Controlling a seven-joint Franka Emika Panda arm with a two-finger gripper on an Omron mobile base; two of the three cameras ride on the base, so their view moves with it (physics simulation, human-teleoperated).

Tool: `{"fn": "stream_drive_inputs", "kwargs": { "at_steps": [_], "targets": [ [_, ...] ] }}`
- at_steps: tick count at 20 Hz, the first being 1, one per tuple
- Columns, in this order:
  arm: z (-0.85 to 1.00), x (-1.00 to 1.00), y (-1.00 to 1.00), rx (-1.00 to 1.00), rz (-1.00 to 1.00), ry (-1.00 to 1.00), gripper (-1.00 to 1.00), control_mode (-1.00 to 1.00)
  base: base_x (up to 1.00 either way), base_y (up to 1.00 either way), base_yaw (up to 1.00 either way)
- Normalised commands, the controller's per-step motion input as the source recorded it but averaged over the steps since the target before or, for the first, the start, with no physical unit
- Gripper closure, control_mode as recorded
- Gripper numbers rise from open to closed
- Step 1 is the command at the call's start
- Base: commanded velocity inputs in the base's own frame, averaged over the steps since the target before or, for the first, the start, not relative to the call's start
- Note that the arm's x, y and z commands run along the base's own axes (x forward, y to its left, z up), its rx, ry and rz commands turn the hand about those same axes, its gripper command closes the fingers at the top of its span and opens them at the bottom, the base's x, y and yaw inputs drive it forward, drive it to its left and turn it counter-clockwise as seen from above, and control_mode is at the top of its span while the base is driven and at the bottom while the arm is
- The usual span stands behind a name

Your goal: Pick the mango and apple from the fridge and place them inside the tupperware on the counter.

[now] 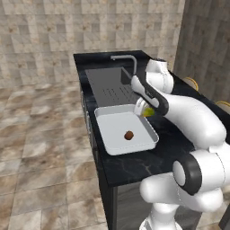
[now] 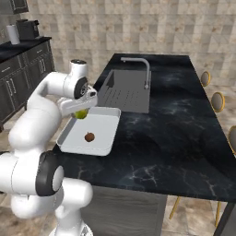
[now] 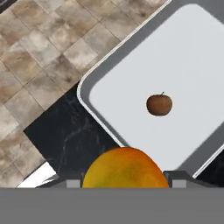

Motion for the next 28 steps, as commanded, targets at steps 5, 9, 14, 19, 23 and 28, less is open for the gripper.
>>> {"fn": "stream_drive_inputs", "kwargs": {
  "at_steps": [5,9,14,19,23,28],
  "targets": [
    [-0.57,0.79,0.00,0.00,0.42,0.00,1.00,-1.00,0.00,0.00,0.00],
    [-0.55,0.77,0.00,0.00,0.33,0.00,1.00,-1.00,0.00,0.00,0.00],
    [-0.58,0.69,0.00,0.00,0.25,0.00,1.00,-1.00,0.00,0.00,0.00],
    [-0.59,0.56,0.00,0.00,0.17,0.00,1.00,-1.00,0.00,0.00,0.00],
    [-0.51,0.40,0.05,0.00,0.11,0.00,1.00,-1.00,0.00,0.00,0.00],
    [-0.46,0.19,0.08,0.00,0.06,0.00,1.00,-1.00,0.00,0.00,0.00]
  ]
}}
